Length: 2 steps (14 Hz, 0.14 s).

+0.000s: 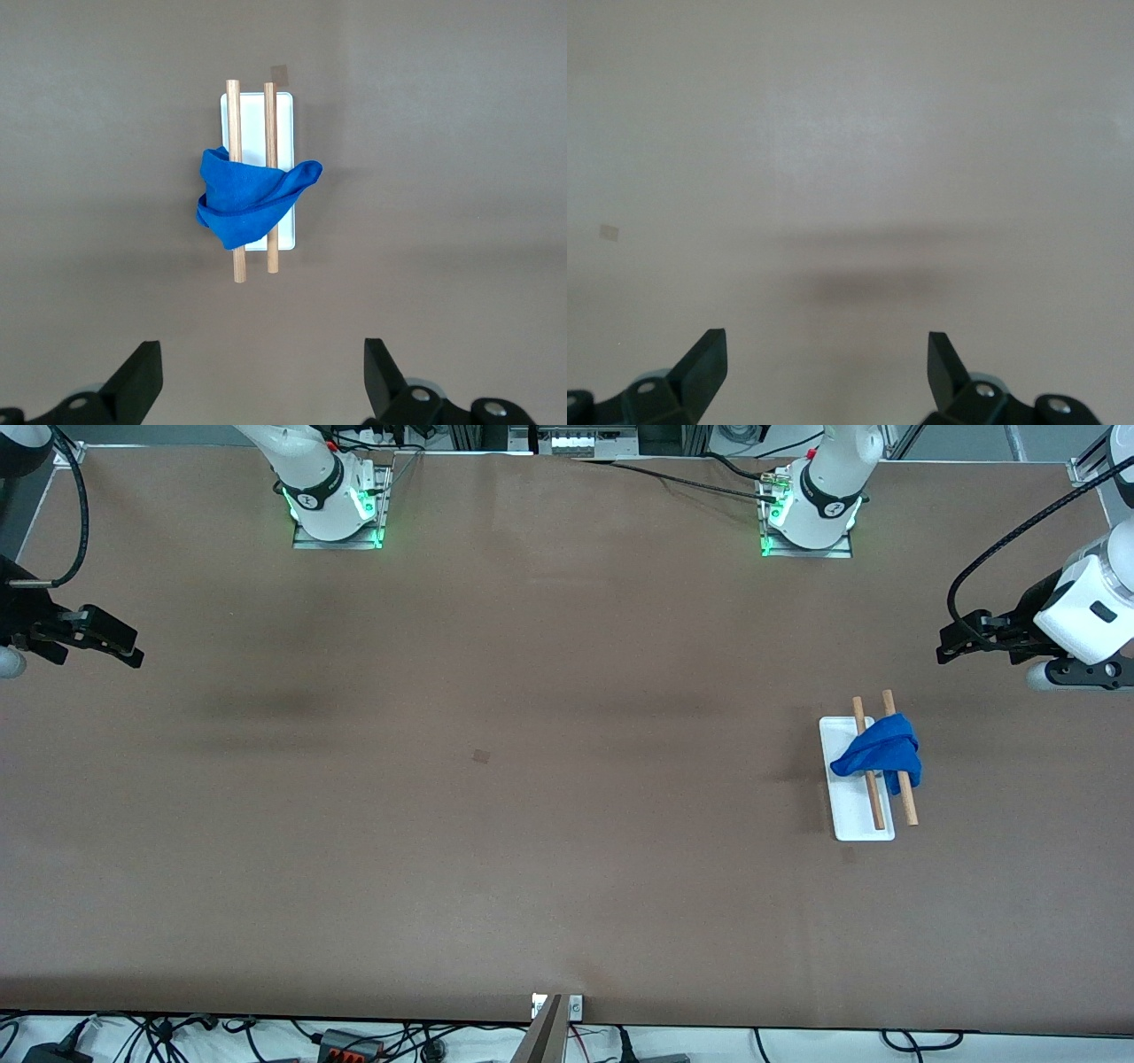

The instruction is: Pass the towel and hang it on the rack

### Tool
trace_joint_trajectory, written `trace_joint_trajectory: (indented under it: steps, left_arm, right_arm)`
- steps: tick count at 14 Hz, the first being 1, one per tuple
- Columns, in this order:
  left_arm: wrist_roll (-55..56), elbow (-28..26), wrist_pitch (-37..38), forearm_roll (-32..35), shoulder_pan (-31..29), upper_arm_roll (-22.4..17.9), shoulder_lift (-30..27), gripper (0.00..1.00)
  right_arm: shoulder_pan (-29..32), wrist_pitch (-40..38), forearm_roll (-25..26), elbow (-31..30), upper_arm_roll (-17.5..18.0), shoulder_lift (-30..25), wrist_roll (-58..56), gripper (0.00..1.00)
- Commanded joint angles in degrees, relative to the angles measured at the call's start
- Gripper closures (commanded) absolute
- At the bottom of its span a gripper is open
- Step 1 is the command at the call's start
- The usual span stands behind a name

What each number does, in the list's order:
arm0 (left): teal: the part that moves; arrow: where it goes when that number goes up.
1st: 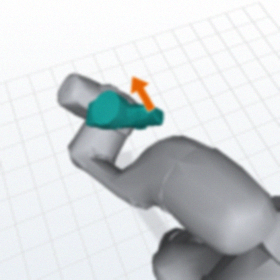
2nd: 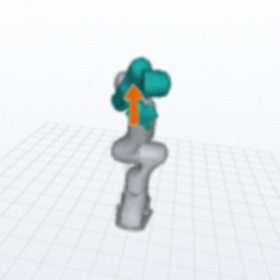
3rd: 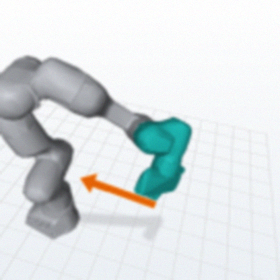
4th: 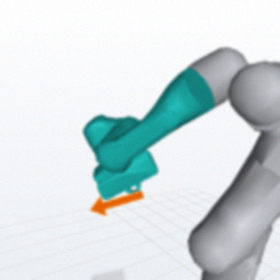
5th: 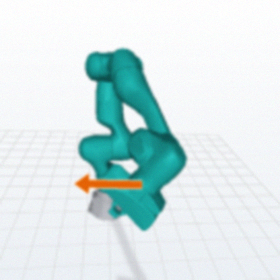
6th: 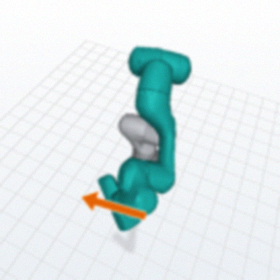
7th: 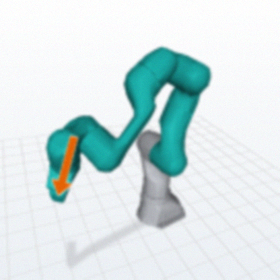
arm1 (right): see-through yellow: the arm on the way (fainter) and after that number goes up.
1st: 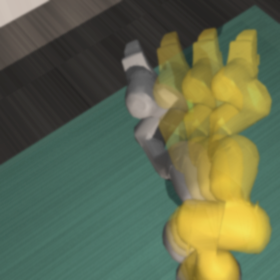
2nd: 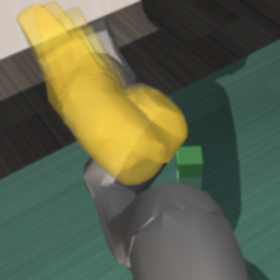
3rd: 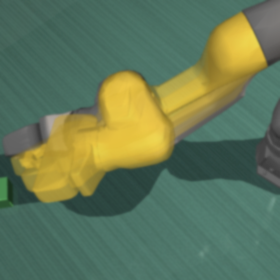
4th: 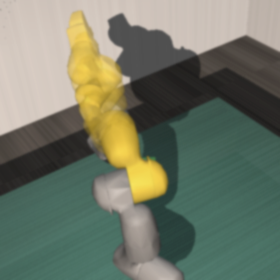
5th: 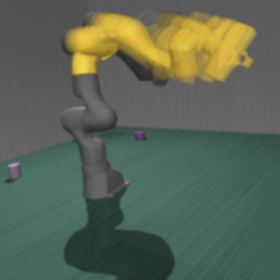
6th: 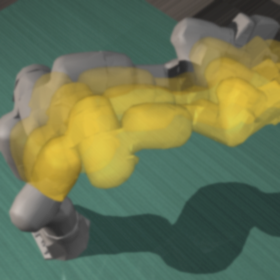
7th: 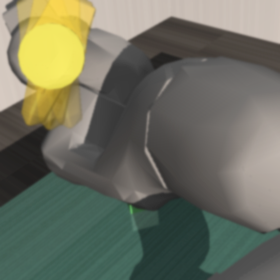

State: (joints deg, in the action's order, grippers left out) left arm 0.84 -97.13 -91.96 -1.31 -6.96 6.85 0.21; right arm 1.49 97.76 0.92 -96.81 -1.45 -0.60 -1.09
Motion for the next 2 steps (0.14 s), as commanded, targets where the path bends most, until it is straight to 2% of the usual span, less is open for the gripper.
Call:
trace_joint_trajectory:
  steps: [1,2]
  left_arm:
    - [-0.66,0.27,0.82,-1.24,0.72,-0.88,-0.65,0.0]
    - [-0.66,0.27,0.91,-1.33,0.63,-0.88,-0.65,0.0]
  right_arm:
    - [0.44,-0.29,0.84,-0.92,0.49,-1.34,-0.85,0.0]
    - [0.44,-0.2,0.84,-0.92,0.49,-1.25,-0.85,0.0]
